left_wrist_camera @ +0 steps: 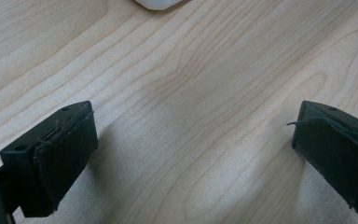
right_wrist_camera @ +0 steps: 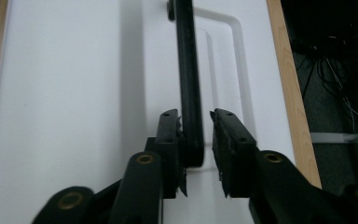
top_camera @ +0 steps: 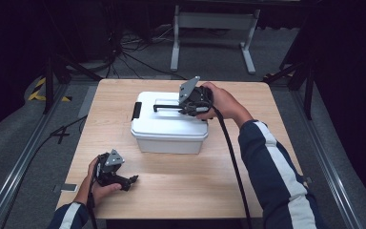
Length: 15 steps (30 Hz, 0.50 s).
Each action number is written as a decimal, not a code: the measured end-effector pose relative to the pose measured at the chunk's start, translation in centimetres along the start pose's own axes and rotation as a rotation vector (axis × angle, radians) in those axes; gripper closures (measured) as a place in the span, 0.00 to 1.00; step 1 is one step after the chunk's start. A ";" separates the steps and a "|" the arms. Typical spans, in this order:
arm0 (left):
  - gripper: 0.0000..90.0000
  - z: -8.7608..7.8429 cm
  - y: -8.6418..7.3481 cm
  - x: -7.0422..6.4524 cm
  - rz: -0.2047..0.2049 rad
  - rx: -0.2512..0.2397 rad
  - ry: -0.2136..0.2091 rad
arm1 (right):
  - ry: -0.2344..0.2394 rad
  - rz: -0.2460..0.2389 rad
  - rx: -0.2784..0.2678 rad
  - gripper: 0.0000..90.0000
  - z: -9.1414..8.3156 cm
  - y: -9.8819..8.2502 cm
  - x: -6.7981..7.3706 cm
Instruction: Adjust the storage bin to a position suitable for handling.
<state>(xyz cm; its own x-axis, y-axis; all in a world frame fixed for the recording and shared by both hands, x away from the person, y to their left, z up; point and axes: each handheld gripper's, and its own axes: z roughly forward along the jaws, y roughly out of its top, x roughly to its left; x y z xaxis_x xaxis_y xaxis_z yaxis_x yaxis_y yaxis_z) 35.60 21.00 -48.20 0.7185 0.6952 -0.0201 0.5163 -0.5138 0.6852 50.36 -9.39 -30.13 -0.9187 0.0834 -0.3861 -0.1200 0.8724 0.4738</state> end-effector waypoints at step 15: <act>0.01 0.0 0.0 0.0 0.009 0.002 -0.001 | -0.020 -0.070 -0.021 0.94 -0.5 1.9 1.2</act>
<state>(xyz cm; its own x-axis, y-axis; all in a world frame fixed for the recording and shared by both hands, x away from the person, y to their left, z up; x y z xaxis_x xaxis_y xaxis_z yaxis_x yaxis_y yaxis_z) 35.62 21.04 -48.18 0.7232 0.6904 -0.0148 0.5109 -0.5206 0.6841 48.87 -7.88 -29.28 -0.9003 0.0319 -0.4342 -0.1921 0.8659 0.4618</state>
